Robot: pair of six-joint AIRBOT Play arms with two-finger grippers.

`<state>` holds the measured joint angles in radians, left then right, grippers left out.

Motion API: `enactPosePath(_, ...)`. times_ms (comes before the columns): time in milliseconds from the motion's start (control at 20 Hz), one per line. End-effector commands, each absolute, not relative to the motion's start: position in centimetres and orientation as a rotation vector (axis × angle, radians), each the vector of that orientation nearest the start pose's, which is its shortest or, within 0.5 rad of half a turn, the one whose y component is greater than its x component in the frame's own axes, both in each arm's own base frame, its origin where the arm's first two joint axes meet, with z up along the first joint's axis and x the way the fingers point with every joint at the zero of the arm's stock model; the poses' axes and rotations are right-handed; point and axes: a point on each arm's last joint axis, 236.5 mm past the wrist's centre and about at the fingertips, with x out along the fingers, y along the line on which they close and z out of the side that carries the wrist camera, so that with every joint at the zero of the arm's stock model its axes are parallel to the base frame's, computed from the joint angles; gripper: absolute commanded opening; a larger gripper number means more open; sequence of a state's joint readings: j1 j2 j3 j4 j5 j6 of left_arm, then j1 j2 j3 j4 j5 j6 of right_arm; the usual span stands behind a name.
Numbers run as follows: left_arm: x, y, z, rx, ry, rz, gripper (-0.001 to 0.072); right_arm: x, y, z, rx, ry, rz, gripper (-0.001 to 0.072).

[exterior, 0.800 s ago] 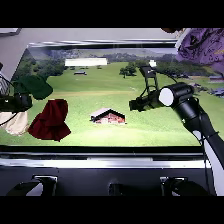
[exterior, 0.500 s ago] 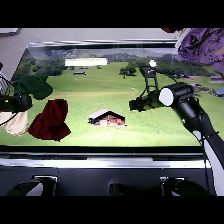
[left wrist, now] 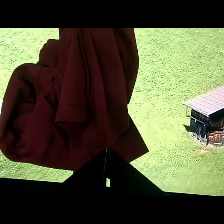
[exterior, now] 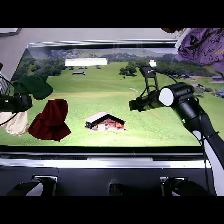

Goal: Fold the clothes and pants, and hang the long-sleeved shirts on hangers.

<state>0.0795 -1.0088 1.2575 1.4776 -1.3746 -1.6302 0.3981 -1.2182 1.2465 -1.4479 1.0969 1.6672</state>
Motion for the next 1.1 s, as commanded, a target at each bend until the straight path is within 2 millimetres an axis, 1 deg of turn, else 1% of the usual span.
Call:
enactPosePath(0, 33.8, 0.5, 12.5, -0.165, 1.116, 0.033, 0.0018, 37.1, 18.4, 7.3, -0.019, 1.095, 0.376, 0.0032)
enactPosePath(400, 33.7, 0.5, 12.5, -0.165, 1.12, 0.033, 0.0024, 37.2, 18.5, 7.4, -0.018, 1.088, 0.377, 0.0032)
enactPosePath(450, 33.7, 0.5, 12.5, -0.186, 1.121, 0.047, 0.017, 37.2, 18.5, 7.4, -0.018, 1.088, 0.377, 0.0032)
enactPosePath(500, 33.5, 0.7, 12.3, -0.239, 1.132, 0.089, 0.0639, 37.2, 18.5, 7.4, -0.018, 1.088, 0.376, 0.0032)
enactPosePath(550, 33.3, 1.4, 11.7, -0.253, 1.15, 0.14, 0.072, 37.2, 18.5, 7.4, -0.018, 1.088, 0.376, 0.0032)
enactPosePath(600, 33.2, 2.5, 10.8, -0.221, 1.172, 0.176, 0.072, 37.2, 18.5, 7.4, -0.018, 1.09, 0.376, 0.0032)
enactPosePath(650, 32.9, 3.6, 9.2, -0.186, 1.204, 0.213, 0.072, 37.0, 18.5, 7.3, -0.018, 1.095, 0.376, 0.0032)
enactPosePath(700, 32.9, 4.1, 7.5, -0.167, 1.228, 0.229, 0.072, 37.0, 18.4, 7.3, -0.019, 1.099, 0.376, 0.0032)
enactPosePath(900, 33.7, 4.1, -0.7, -0.176, 1.255, 0.234, 0.072, 36.9, 18.6, 7.3, -0.009, 1.101, 0.378, 0.0032)
enactPosePath(950, 34.1, 4.1, -2.2, -0.191, 1.251, 0.242, 0.072, 36.9, 18.6, 7.3, -0.009, 1.101, 0.378, 0.0032)
enactPosePath(1050, 34.9, 4.0, -4.6, -0.225, 1.253, 0.262, 0.072, 36.9, 18.6, 7.3, -0.009, 1.101, 0.378, 0.0032)
